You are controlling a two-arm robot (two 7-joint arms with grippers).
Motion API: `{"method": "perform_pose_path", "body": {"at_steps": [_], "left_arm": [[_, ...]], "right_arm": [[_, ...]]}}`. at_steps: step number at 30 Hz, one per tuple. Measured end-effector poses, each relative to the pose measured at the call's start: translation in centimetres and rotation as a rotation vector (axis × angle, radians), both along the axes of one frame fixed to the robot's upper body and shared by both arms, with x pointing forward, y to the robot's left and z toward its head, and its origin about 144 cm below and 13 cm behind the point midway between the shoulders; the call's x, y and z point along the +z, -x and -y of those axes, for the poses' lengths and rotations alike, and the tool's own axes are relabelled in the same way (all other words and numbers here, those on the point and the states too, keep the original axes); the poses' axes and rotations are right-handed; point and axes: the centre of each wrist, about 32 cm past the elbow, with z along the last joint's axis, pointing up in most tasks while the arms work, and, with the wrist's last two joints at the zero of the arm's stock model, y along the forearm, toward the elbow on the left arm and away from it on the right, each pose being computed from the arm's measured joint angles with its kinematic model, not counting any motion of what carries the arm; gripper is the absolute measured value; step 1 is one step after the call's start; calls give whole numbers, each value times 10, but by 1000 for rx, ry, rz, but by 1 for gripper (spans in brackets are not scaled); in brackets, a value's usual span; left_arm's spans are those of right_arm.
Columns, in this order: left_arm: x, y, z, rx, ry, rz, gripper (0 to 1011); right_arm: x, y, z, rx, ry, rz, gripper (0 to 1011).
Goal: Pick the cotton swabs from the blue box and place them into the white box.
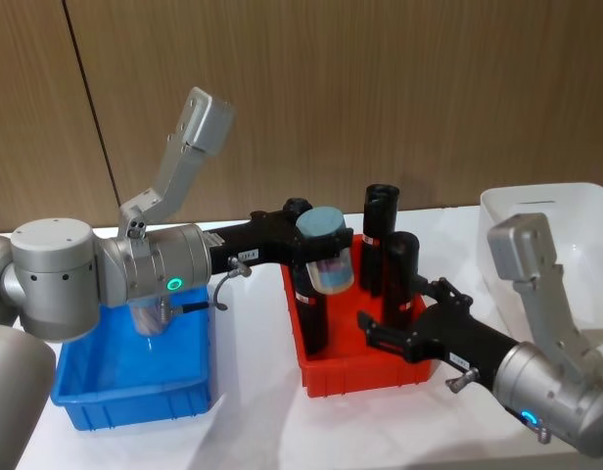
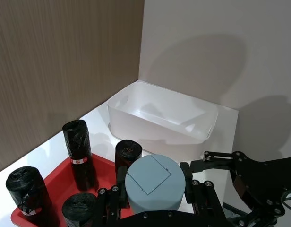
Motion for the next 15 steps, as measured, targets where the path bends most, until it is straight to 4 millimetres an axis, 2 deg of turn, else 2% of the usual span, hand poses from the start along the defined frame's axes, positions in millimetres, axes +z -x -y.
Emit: {"method": "perform_pose_path", "body": {"at_steps": [15], "left_arm": [[0, 0, 0, -1, 0, 0, 669]], "right_arm": [[4, -22, -10, 30, -28, -63, 1002]]}}
